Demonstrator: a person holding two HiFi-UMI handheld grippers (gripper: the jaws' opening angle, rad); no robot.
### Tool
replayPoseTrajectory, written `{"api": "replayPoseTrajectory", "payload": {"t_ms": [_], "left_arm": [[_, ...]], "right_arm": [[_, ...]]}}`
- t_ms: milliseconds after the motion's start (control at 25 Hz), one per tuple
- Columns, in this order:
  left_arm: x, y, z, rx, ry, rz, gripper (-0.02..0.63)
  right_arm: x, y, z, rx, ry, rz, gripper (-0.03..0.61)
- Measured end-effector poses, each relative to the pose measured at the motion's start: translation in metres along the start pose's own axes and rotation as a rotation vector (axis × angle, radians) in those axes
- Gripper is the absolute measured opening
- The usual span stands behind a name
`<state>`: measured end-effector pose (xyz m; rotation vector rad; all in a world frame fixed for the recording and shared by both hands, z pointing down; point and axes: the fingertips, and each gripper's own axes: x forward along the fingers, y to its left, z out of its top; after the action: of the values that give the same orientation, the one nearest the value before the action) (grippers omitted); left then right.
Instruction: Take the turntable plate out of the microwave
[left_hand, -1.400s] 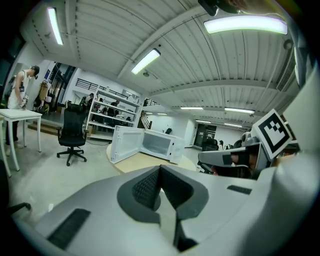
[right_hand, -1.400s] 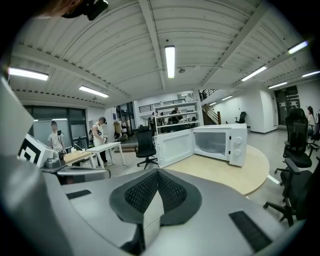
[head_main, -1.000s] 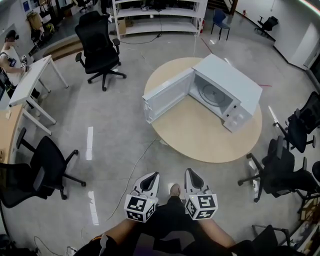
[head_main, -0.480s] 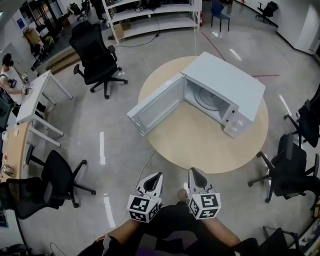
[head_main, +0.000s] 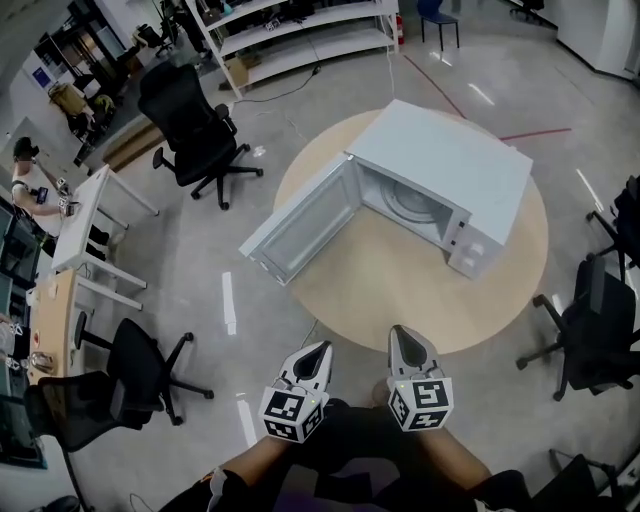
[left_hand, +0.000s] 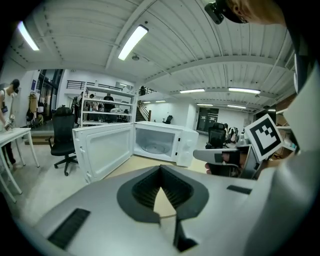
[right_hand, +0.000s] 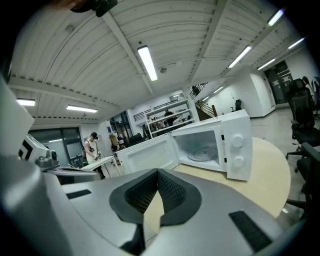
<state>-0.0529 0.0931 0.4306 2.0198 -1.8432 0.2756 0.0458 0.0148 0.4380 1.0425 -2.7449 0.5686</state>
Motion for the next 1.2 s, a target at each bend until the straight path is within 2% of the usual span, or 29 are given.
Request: {"api": "replayPoseTrajectory", "payload": {"t_ms": [200,360,680,880,1200], "left_arm": [[0.018,-0.003,0.004,0.019,0.021,-0.035,0.046],[0.037,0.011,0.006,-0.001,0.031,-0.072,0.046],[0.099,0.036,0.038,-0.031,0.009,-0.246,0.046],[0.133,0.064,0.055,-0.044,0.015,-0.295,0.046],[0.176,0.09,0.067,-0.08,0.032,-0.4,0.046]], "right_arm": [[0.007,-0.019,0.0,0.032,0.001,-0.045,0.017],[0.02,-0.025,0.0,0.042,0.008,-0.087,0.017],[0.053,-0.038,0.02,0.044,0.012,-0.242,0.017],[0.081,-0.048,0.041,0.048,0.001,-0.32,0.017],[0.119,-0.05,0.05,0.098,-0.024,-0.33,0.017]]}}
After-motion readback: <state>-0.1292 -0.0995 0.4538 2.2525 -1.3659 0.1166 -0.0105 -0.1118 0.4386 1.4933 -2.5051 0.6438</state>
